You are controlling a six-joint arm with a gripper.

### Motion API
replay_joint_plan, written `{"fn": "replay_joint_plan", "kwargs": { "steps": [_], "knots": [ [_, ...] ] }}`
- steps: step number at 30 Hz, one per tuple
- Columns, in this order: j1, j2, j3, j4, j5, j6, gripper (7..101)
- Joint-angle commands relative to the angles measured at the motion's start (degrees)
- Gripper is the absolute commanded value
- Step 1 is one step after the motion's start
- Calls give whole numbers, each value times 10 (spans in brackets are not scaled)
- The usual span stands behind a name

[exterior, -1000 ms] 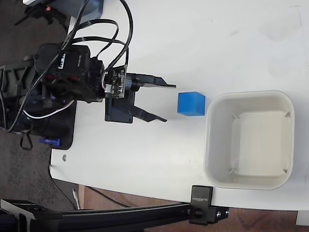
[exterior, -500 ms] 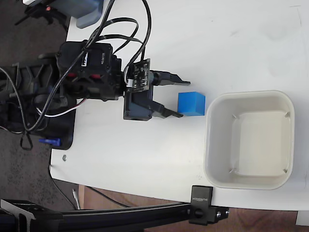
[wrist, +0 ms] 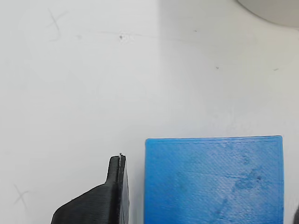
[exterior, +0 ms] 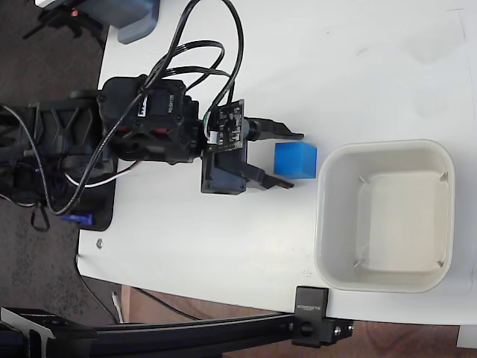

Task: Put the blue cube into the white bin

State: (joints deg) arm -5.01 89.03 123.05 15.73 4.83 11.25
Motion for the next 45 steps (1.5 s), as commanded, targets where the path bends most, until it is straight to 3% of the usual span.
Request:
{"fn": "replay_joint_plan", "kwargs": {
  "steps": [1, 4, 6, 10, 15, 18, 25, 30, 45],
  "knots": [
    [8, 7, -30, -14, -11, -6, 788],
    [11, 0, -30, -20, -16, -7, 702],
    [11, -3, -30, -22, -17, -9, 578],
    [10, -2, -28, -26, -15, -10, 441],
    [3, 11, -33, -6, -6, -9, 371],
    [-4, 33, -47, 30, 2, -4, 366],
    [-22, 119, -111, 178, 42, -17, 371],
    [23, 88, -222, 245, 10, -55, 371],
    [135, -211, -588, 282, -98, -123, 360]
  ]
}}
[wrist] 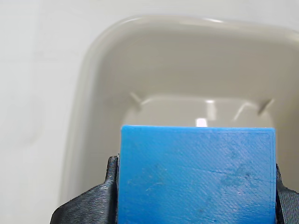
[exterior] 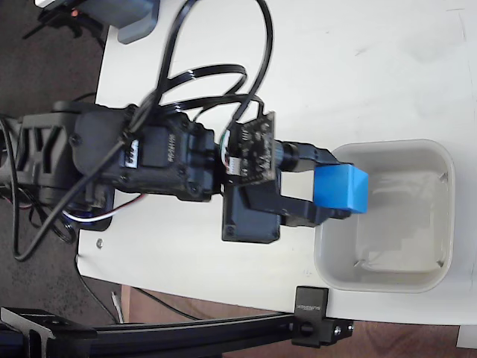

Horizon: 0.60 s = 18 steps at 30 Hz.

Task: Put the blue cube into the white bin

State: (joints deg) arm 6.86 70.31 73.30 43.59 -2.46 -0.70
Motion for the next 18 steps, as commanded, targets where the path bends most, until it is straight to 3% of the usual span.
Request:
{"fn": "replay_joint_plan", "kwargs": {
  "steps": [1, 10, 18],
  "knots": [
    [20, -38, -106, 4, -32, -4, 360],
    [30, -118, -212, 21, -44, -7, 417],
    [37, -105, -168, 10, -47, 0, 766]
  ]
}}
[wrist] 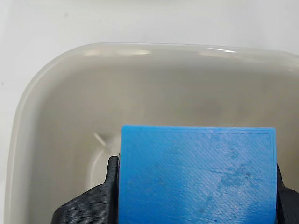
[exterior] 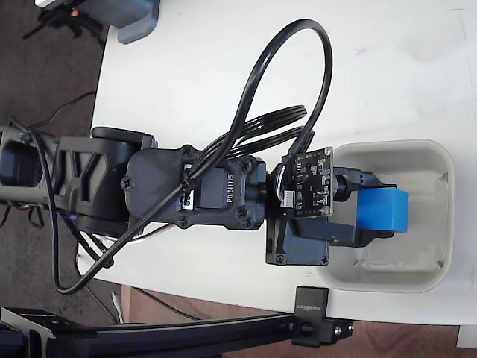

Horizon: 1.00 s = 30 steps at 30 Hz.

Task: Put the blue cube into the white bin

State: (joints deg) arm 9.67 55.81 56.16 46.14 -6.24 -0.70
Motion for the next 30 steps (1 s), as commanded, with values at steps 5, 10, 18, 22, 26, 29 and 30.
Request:
{"fn": "replay_joint_plan", "kwargs": {
  "steps": [5, 10, 18, 22, 26, 29, 30],
  "knots": [
    [10, 72, 68, -59, -7, 4, 949],
    [-3, 131, 142, -71, 15, 4, 976],
    [-65, 367, 346, -22, 112, 28, 1000],
    [-104, 476, 420, 54, 142, 57, 1003],
    [-150, 638, 580, 52, 184, 70, 1003],
    [-196, 783, 738, 10, 223, 76, 1003],
    [-210, 827, 793, -11, 234, 83, 1003]
  ]
}}
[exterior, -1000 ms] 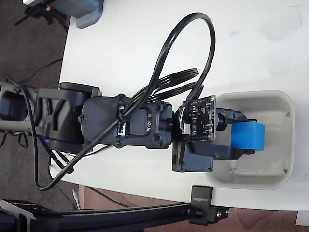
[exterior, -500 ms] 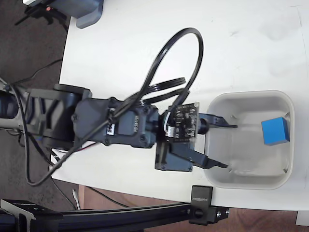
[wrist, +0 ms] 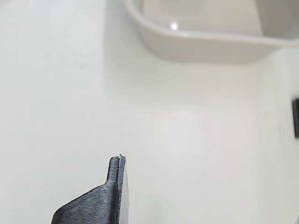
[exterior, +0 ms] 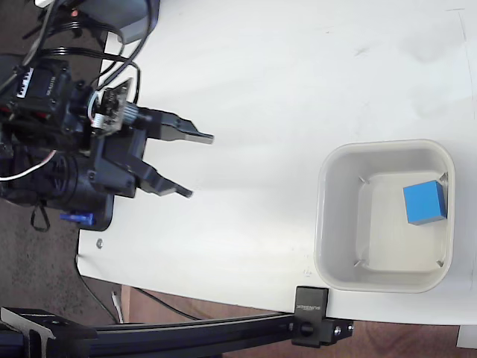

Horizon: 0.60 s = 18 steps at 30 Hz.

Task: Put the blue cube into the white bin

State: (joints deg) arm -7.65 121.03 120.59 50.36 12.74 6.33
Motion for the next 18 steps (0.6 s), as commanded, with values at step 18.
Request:
{"fn": "replay_joint_plan", "kwargs": {
  "steps": [18],
  "knots": [
    [-53, 539, 510, -61, 30, -9, 1003]
  ]
}}
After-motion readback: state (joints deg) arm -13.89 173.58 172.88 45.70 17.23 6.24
